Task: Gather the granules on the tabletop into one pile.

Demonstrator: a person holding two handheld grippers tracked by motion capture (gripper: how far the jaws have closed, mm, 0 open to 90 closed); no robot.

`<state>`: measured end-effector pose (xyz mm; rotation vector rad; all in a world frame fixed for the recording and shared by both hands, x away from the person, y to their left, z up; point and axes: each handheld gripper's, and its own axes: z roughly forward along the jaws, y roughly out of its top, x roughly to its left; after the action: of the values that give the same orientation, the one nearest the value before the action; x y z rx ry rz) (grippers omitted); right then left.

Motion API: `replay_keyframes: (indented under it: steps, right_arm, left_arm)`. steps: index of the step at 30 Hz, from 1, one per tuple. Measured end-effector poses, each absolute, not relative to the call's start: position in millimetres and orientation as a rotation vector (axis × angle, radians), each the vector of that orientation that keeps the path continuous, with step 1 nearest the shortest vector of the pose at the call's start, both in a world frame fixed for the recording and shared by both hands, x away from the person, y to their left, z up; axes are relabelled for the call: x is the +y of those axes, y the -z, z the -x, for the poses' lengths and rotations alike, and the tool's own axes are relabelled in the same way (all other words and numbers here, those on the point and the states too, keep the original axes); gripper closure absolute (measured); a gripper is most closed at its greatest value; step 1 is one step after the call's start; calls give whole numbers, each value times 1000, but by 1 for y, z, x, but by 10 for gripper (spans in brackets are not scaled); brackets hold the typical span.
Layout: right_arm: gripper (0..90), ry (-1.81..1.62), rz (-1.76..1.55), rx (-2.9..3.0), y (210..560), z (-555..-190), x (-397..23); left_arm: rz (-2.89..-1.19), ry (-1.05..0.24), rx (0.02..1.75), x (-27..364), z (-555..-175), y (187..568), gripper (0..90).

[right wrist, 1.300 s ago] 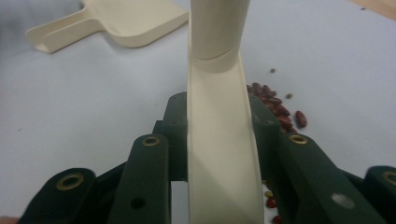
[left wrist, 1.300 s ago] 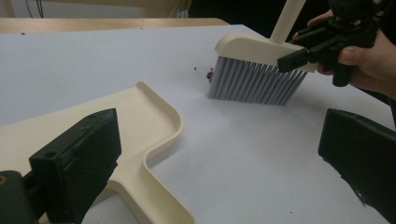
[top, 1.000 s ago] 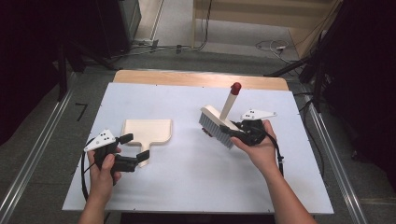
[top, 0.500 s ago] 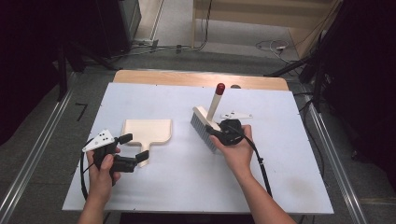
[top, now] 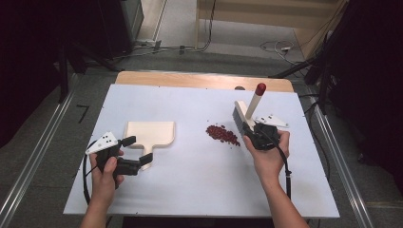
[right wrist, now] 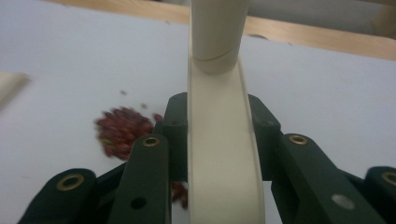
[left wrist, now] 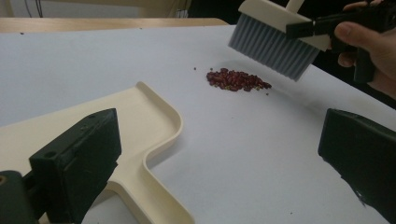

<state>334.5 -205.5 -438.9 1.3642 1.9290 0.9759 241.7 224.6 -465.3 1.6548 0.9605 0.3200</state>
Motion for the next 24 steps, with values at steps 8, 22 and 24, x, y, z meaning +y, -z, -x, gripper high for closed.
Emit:
replay_keyframes:
  steps: [8,22,24]
  right_arm:
    - [652,-941,-1406,1925,460,-334,-187]
    - [653,-952,-1357,1933,456,-340,-165]
    - [652,-953,-1350,1926,454,-339,-170]
  left_arm:
    - [-1661,-321,959,224,-242,465,0]
    - [-1656,-320,959,225,-242,465,0]
    - [-1655,-320,959,225,-242,465,0]
